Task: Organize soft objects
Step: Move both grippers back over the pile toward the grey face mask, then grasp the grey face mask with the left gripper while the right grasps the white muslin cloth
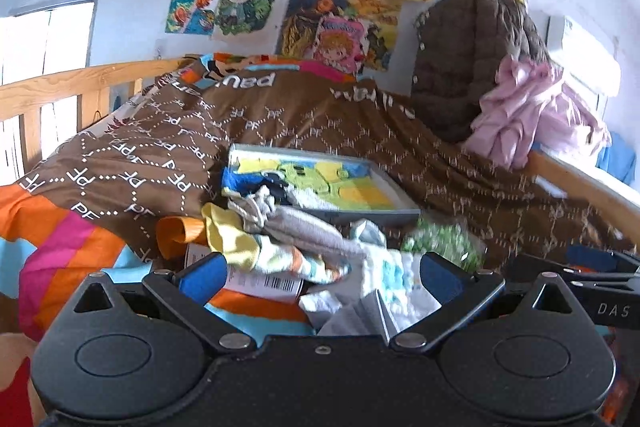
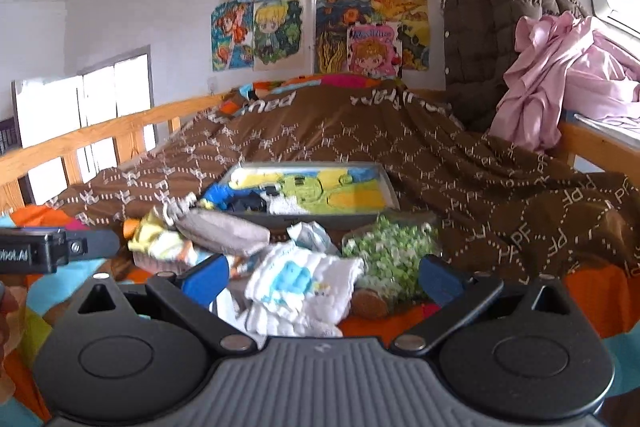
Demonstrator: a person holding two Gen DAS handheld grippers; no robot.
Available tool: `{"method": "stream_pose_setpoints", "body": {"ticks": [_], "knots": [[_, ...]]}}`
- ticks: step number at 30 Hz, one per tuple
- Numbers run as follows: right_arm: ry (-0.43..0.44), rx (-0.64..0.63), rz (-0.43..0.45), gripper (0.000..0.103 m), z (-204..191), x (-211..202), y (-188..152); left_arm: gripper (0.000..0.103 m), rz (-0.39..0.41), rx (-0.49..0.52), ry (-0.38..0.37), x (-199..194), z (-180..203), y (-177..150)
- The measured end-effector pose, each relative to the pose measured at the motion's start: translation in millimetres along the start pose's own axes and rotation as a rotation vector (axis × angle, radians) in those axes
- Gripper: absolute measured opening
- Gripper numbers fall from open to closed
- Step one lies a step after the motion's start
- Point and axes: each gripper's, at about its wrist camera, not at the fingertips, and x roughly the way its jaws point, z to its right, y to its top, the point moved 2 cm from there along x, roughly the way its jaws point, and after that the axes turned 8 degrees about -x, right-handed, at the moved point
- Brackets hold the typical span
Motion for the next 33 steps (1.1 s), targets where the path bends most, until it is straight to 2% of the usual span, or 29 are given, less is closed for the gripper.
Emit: {"method": "stream_pose_setpoints", "body": {"ticks": [11, 15, 22, 33], "knots": [[0.000, -0.097, -0.057, 0.103, -5.2, 10.7, -11.2, 0.102, -0.115, -0.025, 0.041, 29.7, 5.0, -18.8], [0.009, -0.100, -0.088, 0.103, -0.3, 18.5, -17.8, 0.102, -0.137, -0.042, 0.055, 38.5, 10.3, -24.6], [0.018, -0.184, -0.101, 0.103, -0.1, 29.1, -29.4, 0.102, -0.176, -0.067, 0.086, 57.7, 17.1, -30.6], [0.075, -0.198, -0.114, 0.103, 5.1, 66.3, -40.6, 0.102, -0.261, -0.047, 0.111, 80.0, 11.6, -42.3]]}}
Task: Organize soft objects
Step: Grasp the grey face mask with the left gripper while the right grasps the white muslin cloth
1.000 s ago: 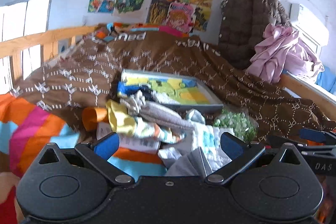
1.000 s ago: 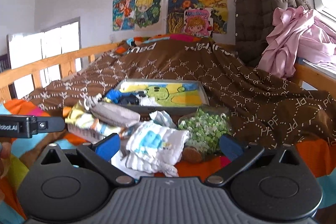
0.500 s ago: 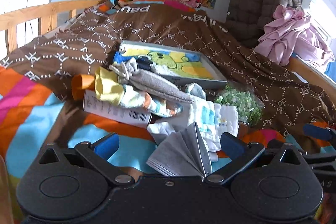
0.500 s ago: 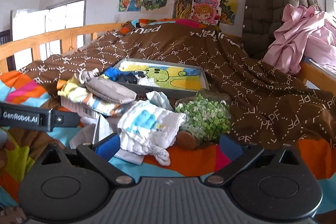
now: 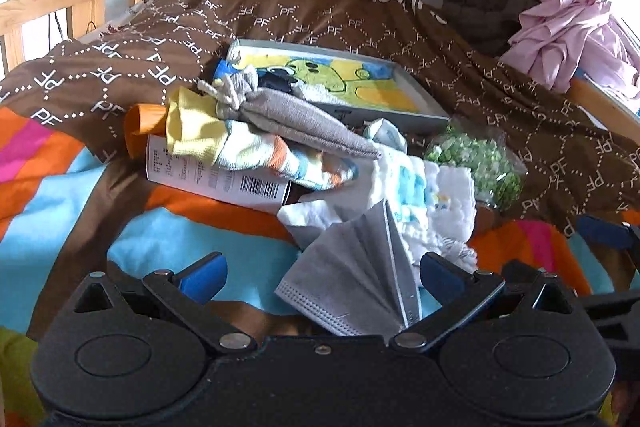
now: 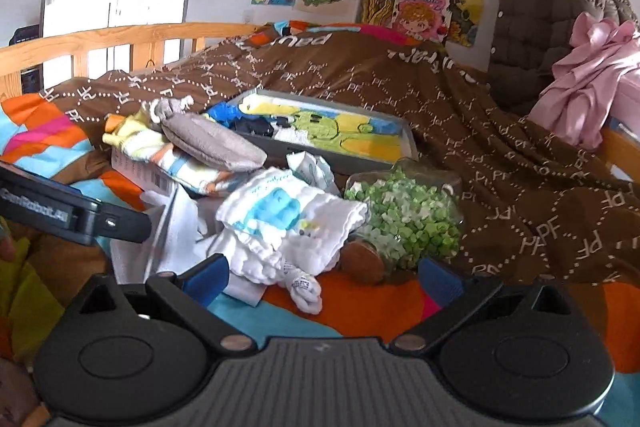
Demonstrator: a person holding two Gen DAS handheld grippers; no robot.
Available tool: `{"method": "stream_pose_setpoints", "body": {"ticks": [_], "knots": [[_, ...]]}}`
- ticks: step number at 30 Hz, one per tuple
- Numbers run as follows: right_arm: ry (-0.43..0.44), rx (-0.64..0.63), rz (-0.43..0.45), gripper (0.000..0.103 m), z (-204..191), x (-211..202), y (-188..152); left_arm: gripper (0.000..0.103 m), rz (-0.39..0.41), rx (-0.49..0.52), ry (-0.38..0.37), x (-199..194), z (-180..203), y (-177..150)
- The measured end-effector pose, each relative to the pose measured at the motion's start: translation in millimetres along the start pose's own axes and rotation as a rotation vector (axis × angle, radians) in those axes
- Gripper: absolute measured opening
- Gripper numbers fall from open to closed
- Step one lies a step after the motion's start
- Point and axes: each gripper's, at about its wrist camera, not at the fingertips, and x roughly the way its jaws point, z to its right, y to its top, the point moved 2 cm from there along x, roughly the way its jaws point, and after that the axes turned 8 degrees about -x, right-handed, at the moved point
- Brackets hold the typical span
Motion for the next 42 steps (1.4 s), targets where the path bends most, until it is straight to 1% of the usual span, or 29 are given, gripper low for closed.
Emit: {"method": "stream_pose_setpoints", "body": {"ticks": [3, 7, 11, 13, 16, 18, 19, 20, 23, 24, 25, 26, 27, 29, 31, 32, 33, 34, 35, 37, 42], "knots": [[0.024, -0.006, 0.010, 0.103, 4.6, 13.1, -3.2, 0.102, -0.016, -0.010, 0.001, 6.0, -3.7, 0.9], [0.057, 0.009, 0.012, 0.101, 11.1, 31.0, -7.7, 0.102, -0.055, -0.033, -0.024, 17.0, -5.7, 1.1], [0.095, 0.020, -0.008, 0.092, 10.9, 46.1, -11.0, 0.102, -0.089, -0.027, -0.029, 28.9, -3.5, 1.1], [0.122, 0.023, -0.012, 0.089, 9.6, 52.3, -12.2, 0.102, -0.104, -0.025, -0.037, 34.1, -2.4, 1.7], [0.156, 0.023, -0.022, 0.083, 7.2, 60.5, -12.8, 0.102, -0.132, -0.038, -0.037, 40.8, -3.3, 1.7], [0.181, 0.023, -0.032, 0.079, 5.0, 65.9, -13.9, 0.098, -0.139, -0.050, -0.047, 42.4, -3.8, 1.8], [0.190, 0.023, -0.038, 0.076, 3.6, 68.0, -14.2, 0.095, -0.144, -0.050, -0.057, 43.1, -3.0, 1.9], [0.199, 0.023, -0.043, 0.073, 2.9, 69.7, -14.7, 0.090, -0.150, -0.046, -0.065, 43.8, -1.6, 1.7], [0.223, 0.025, -0.048, 0.066, 1.5, 73.0, -16.3, 0.078, -0.171, -0.027, -0.093, 45.2, 3.3, 0.5], [0.228, 0.027, -0.048, 0.064, 1.2, 73.7, -16.5, 0.077, -0.177, -0.023, -0.098, 45.6, 4.8, -0.2], [0.232, 0.028, -0.050, 0.060, 0.6, 74.7, -16.7, 0.073, -0.182, -0.020, -0.102, 46.1, 5.8, -0.9], [0.235, 0.029, -0.053, 0.055, 0.1, 75.7, -16.8, 0.066, -0.186, -0.020, -0.105, 46.7, 6.2, -1.5], [0.234, 0.031, -0.054, 0.052, -0.5, 76.5, -16.8, 0.062, -0.191, -0.020, -0.107, 47.7, 6.6, -1.8], [0.224, 0.042, -0.064, 0.039, 0.0, 77.5, -17.1, 0.046, -0.203, -0.020, -0.110, 49.1, 7.5, -2.7], [0.222, 0.064, -0.069, 0.034, 1.2, 77.2, -16.4, 0.041, -0.204, -0.009, -0.113, 48.9, 9.3, -3.3], [0.221, 0.067, -0.069, 0.029, 1.3, 76.7, -15.9, 0.036, -0.202, -0.003, -0.114, 48.3, 10.9, -3.4], [0.215, 0.065, -0.070, 0.027, 0.8, 75.9, -15.4, 0.033, -0.200, 0.000, -0.118, 47.8, 12.6, -3.2], [0.208, 0.061, -0.069, 0.024, 0.5, 75.2, -15.3, 0.027, -0.197, 0.002, -0.123, 46.6, 13.7, -2.9], [0.204, 0.058, -0.067, 0.023, 0.1, 74.6, -15.1, 0.024, -0.194, 0.002, -0.128, 45.3, 14.4, -2.8], [0.192, 0.045, -0.062, 0.022, -1.4, 72.6, -14.7, 0.018, -0.191, 0.006, -0.140, 43.2, 16.8, -2.9], [0.145, -0.018, -0.016, 0.019, -7.9, 60.7, -10.5, 0.015, -0.156, 0.006, -0.158, 30.1, 20.0, -2.3]]}}
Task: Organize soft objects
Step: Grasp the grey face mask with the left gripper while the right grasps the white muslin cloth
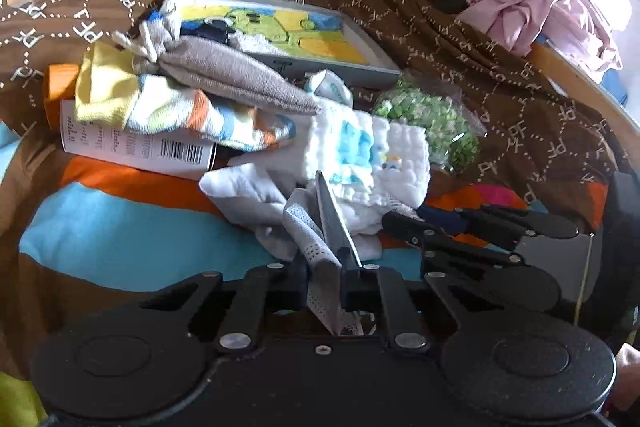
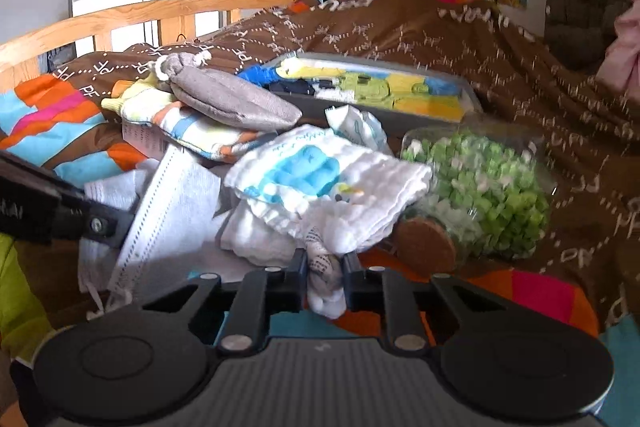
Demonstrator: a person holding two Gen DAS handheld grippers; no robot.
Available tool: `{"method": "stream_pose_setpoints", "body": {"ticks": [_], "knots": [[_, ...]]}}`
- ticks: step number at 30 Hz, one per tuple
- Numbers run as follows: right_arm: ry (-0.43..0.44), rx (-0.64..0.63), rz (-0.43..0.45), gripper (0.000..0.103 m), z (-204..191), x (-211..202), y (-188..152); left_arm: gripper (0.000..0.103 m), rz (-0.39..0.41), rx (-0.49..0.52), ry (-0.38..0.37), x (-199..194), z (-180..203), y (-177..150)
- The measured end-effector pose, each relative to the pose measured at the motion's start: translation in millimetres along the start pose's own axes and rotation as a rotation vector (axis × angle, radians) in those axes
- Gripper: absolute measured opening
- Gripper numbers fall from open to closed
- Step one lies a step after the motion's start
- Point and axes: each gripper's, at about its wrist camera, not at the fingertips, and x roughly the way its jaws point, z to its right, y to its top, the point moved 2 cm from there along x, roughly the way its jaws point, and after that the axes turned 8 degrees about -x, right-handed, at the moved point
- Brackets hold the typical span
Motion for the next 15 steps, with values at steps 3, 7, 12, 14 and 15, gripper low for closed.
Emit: {"method": "stream_pose_setpoints", "body": {"ticks": [3, 7, 12, 14, 15], "knots": [[-0.037, -0.044, 0.040, 0.018, -4.5, -11.7, 2.9, 0.014, 0.032, -0.009, -0.003, -11.8, 2.8, 1.4], [-0.092, -0.103, 0.088, 0.018, -8.8, -27.7, 5.8, 0.014, 0.089, 0.000, -0.015, -31.6, 9.9, 7.1], [-0.143, -0.119, 0.131, 0.018, -8.7, -44.7, 11.3, 0.013, 0.151, 0.012, -0.023, -55.8, 18.1, 19.5], [-0.158, -0.119, 0.152, 0.018, -7.6, -51.9, 14.3, 0.013, 0.177, 0.026, -0.028, -64.7, 20.9, 23.8], [-0.164, -0.120, 0.161, 0.018, -7.5, -54.7, 16.5, 0.014, 0.188, 0.030, -0.030, -67.9, 21.7, 25.7]]}}
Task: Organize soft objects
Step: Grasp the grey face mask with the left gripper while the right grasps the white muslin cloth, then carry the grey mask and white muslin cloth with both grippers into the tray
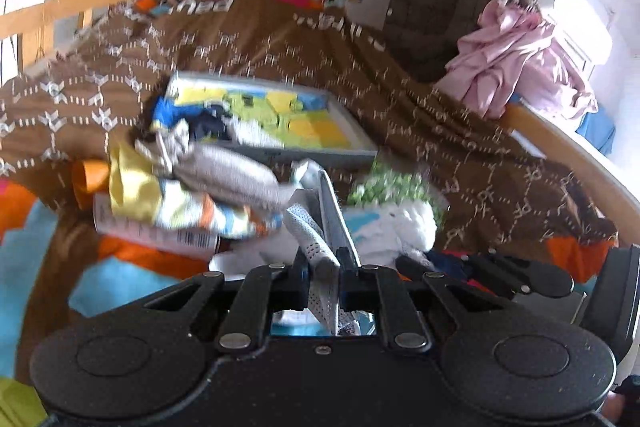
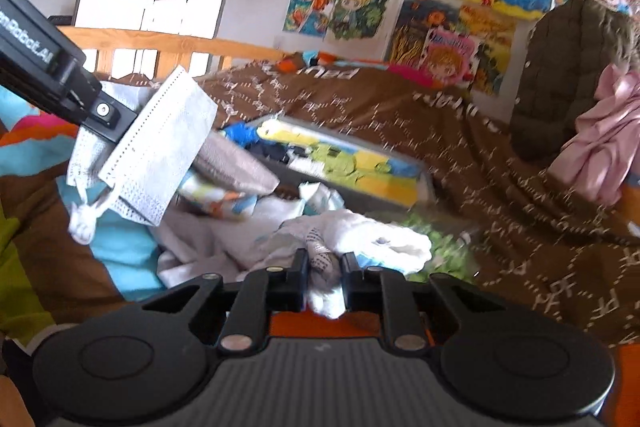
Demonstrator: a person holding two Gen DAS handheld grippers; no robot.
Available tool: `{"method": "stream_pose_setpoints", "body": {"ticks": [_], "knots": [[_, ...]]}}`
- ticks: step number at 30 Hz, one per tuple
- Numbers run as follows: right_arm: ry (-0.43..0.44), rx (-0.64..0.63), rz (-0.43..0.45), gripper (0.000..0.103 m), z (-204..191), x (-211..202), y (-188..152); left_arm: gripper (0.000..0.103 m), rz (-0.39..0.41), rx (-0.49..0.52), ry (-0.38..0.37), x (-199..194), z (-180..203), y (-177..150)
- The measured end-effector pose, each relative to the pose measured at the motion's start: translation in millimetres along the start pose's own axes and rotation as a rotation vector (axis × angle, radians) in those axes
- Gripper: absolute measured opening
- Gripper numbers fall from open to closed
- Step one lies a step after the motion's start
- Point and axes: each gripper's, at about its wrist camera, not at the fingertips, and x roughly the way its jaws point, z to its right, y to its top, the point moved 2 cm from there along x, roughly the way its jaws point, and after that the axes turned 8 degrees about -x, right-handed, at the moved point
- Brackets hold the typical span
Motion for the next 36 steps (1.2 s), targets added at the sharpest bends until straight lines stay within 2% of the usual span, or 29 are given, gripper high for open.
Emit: {"method": "stream_pose_setpoints", "body": {"ticks": [8, 13, 18, 22, 29, 33, 36], "knots": [[-0.033, -0.033, 0.095, 0.018, 1.2, -16.1, 19.5, 0.013, 0.043, -0.016, -0.012, -3.1, -6.1, 13.6], [-0.006, 0.077, 0.108, 0.018, 23.5, -3.1, 44.2, 0.014, 0.081, 0.023, -0.029, -0.9, -14.6, 39.3], [0.013, 0.027, 0.191, 0.018, 52.3, 43.9, 83.8, 0.014, 0.067, 0.080, -0.080, 19.1, -21.1, 76.9], [0.026, 0.045, 0.227, 0.018, 73.2, 98.3, 107.8, 0.014, 0.071, 0.111, -0.069, 38.3, -34.9, 119.4], [0.040, -0.013, 0.195, 0.018, 74.2, 170.9, 120.3, 0.014, 0.065, 0.114, -0.012, 100.1, -63.3, 176.7], [0.029, -0.002, 0.145, 0.019, 71.1, 191.5, 121.1, 0.014, 0.100, 0.119, -0.017, 135.7, -74.9, 193.7], [0.006, -0.013, 0.108, 0.019, 70.2, 205.2, 122.0, 0.014, 0.109, 0.084, -0.032, 166.6, -85.0, 202.1]]}}
